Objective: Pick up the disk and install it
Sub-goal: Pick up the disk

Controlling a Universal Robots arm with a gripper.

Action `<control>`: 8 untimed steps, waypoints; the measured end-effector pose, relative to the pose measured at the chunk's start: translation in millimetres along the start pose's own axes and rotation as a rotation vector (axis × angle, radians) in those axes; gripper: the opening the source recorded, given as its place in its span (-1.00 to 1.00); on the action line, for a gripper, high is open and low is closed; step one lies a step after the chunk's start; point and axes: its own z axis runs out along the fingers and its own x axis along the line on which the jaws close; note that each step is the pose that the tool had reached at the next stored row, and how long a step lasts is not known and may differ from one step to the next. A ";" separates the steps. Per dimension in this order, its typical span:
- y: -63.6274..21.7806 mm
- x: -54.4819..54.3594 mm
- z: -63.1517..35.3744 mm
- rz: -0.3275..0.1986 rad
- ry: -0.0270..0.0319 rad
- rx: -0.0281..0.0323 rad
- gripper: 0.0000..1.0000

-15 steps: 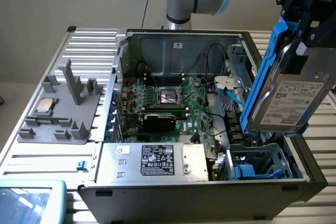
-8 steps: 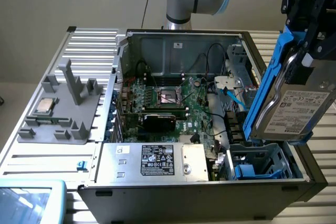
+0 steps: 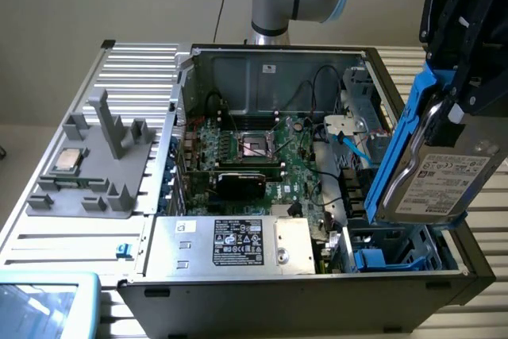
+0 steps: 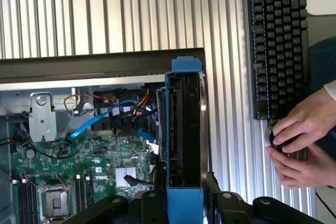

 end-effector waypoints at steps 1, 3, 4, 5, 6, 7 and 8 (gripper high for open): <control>0.0 0.0 1.8 0.000 0.0002 0.0000 -0.25; 0.0 0.2 5.4 0.000 0.0007 0.0000 -0.25; -0.1 0.2 7.3 0.000 0.0011 0.0000 -0.25; -0.1 0.3 9.0 0.000 0.0017 0.0001 -0.25; -0.1 0.3 10.8 -0.001 0.0025 0.0002 -0.25; -0.1 0.4 12.5 -0.003 0.0037 0.0002 -0.25; -0.1 0.4 13.5 -0.009 0.0042 0.0002 -0.25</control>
